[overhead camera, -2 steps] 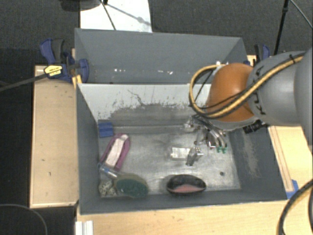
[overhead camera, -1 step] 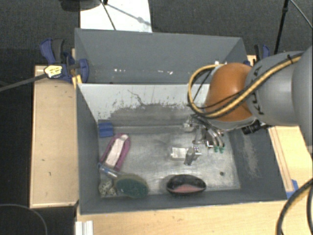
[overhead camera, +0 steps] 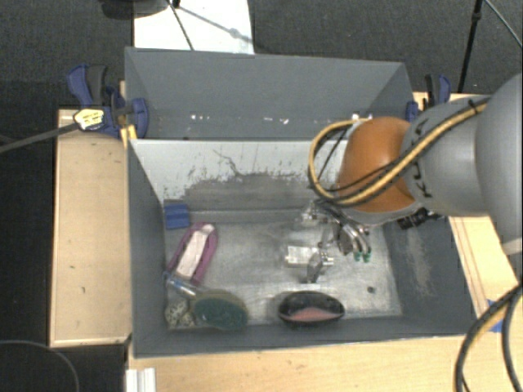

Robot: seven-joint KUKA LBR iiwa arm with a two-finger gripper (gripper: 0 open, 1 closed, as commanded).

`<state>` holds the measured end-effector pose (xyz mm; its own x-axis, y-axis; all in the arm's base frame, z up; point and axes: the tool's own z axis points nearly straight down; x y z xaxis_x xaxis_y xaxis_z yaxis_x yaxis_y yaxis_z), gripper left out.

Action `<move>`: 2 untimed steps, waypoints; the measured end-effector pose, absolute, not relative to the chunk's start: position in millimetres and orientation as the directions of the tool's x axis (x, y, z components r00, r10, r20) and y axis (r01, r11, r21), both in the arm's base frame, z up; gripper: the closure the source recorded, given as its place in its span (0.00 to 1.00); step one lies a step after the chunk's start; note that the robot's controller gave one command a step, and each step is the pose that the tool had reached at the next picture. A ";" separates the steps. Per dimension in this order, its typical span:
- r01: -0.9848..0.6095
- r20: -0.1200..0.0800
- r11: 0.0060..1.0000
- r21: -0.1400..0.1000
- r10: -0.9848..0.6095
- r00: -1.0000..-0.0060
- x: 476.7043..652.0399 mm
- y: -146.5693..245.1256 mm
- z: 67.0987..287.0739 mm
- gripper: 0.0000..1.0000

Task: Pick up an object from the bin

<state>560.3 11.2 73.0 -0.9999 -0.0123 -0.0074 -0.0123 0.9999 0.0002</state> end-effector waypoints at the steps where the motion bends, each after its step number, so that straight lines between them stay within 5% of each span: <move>1: -0.014 -0.008 1.000 0.000 -0.014 -1.000 562.1 11.2 74.8 0.00; 2: -0.016 -0.014 1.000 0.001 -0.016 -1.000 564.5 11.9 76.8 1.00</move>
Offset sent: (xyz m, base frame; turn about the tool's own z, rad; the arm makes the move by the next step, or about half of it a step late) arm 0.0000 0.0000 0.0000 0.0000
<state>564.5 11.9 76.8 -0.9998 -0.0158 -0.0143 -0.0159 0.9999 0.0012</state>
